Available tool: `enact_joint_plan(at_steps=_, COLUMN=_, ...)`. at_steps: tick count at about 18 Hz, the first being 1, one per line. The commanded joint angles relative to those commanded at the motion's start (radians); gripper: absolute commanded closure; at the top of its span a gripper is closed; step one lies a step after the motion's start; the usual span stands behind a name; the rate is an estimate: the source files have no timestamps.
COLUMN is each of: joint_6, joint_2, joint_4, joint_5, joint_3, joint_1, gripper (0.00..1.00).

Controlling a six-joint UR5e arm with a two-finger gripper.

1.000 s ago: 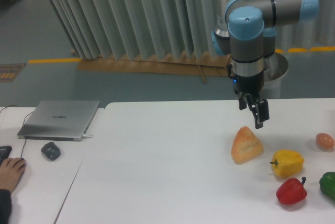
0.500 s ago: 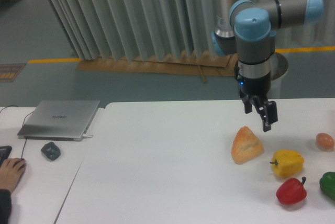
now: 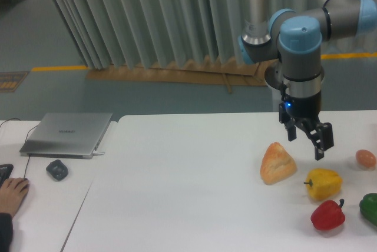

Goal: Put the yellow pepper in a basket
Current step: 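Move the open gripper over the yellow bell pepper, then lower the gripper onto the yellow pepper and close on it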

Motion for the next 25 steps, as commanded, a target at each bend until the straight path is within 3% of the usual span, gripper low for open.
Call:
enact_joint_plan(at_steps=3, joint_6=0.095, joint_2=-0.012, joint_4=-0.037, joint_5=0.054, joint_3=-0.026, joint_1=-0.008, gripper=0.00)
enact_joint_plan(at_steps=8, joint_6=0.181, joint_2=-0.031, joint_4=-0.034, joint_5=0.133, joint_3=-0.113, joint_1=-0.014, gripper=0.00)
enact_joint_plan(at_steps=25, joint_6=0.200, joint_2=-0.123, joint_4=0.002, joint_5=0.179, joint_3=-0.085, joint_1=0.008, gripper=0.00)
